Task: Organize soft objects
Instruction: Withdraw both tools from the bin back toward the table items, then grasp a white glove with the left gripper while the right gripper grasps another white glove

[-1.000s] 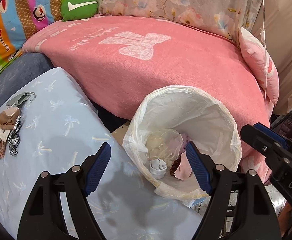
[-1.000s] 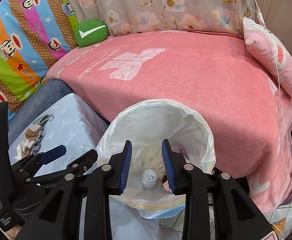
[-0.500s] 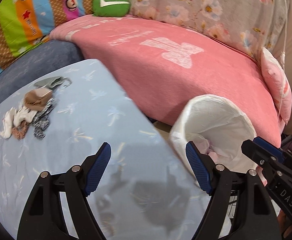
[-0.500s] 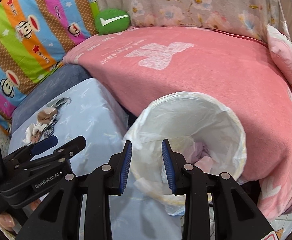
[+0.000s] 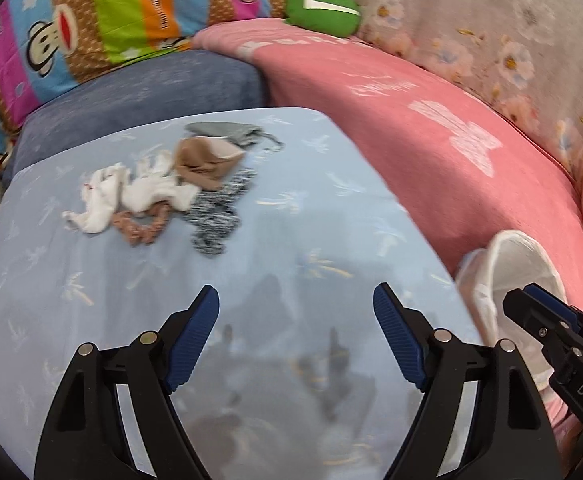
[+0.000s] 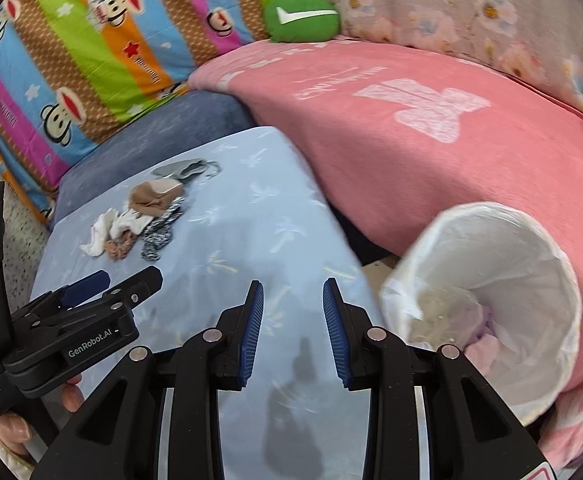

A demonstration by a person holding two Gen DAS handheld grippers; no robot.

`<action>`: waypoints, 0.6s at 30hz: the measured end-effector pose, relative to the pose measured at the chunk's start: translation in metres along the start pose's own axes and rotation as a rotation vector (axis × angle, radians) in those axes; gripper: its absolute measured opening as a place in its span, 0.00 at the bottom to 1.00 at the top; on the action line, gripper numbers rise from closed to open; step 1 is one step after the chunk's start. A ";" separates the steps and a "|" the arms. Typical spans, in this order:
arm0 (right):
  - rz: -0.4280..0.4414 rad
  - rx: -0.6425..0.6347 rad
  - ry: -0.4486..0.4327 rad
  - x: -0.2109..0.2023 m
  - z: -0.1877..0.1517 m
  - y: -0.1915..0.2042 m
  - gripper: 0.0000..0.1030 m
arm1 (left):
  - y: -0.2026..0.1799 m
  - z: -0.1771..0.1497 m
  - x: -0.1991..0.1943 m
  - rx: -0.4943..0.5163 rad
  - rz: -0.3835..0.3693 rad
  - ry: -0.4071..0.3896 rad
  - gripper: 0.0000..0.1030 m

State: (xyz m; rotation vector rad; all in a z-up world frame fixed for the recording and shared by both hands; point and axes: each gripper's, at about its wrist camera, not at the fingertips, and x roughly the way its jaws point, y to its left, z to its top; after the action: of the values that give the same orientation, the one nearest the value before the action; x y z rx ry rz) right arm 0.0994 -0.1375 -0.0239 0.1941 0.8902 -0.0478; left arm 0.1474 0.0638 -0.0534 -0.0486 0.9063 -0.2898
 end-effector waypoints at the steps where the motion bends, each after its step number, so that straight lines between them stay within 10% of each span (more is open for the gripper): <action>1: 0.008 -0.009 0.005 0.005 0.002 0.007 0.30 | 0.010 0.001 0.000 -0.013 0.013 -0.002 0.74; 18: 0.094 -0.152 0.106 0.113 0.033 0.133 0.37 | 0.155 0.033 0.033 -0.178 0.167 -0.004 0.82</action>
State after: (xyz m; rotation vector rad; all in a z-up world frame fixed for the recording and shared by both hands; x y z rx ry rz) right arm 0.2126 -0.0086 -0.0718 0.0973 0.9853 0.1181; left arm 0.2273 0.2008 -0.0838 -0.1371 0.9247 -0.0535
